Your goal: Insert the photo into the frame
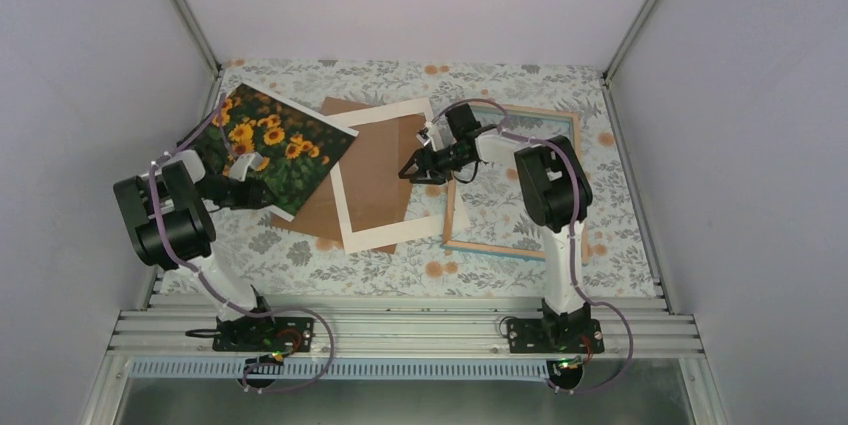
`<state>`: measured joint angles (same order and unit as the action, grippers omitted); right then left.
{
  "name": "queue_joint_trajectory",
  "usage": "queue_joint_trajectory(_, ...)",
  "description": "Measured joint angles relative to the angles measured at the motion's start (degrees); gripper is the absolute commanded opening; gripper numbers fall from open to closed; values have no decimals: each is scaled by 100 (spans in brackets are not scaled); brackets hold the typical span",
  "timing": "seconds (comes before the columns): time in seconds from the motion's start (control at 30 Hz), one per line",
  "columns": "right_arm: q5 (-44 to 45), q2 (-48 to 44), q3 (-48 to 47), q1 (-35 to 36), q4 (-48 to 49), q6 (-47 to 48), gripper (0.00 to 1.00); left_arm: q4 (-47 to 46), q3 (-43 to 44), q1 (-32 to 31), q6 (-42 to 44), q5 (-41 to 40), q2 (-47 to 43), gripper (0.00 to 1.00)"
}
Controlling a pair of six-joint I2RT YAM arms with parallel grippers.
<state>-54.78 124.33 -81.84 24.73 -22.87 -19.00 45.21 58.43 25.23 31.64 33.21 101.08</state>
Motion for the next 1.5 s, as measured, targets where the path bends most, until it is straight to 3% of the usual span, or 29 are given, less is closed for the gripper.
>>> queue_joint_trajectory(0.27, 39, 66, -9, 374, -9, 221, 38, 590, 157, 293, 382, 610, 483, 48)
queue_joint_trajectory(0.5, -79, 313, -170, 461, -39, 302, 38, 887, 212, 457, 629, 903, 621, 56)
queue_joint_trajectory(0.87, -87, 365, -168, 444, -2, 302, 37, 1213, 125, 1128, 990, 632, 529, 57)
queue_joint_trajectory(1.1, -216, 466, -225, 444, 61, 302, 37, 1165, 103, 1073, 931, 824, 603, 58)
queue_joint_trajectory(1.3, -273, 507, -245, 444, 81, 308, 36, 960, 459, 520, 520, 1233, 883, 73)
queue_joint_trajectory(1.5, -273, 507, -245, 444, 83, 328, 36, 592, 691, 240, 280, 1410, 1012, 73)
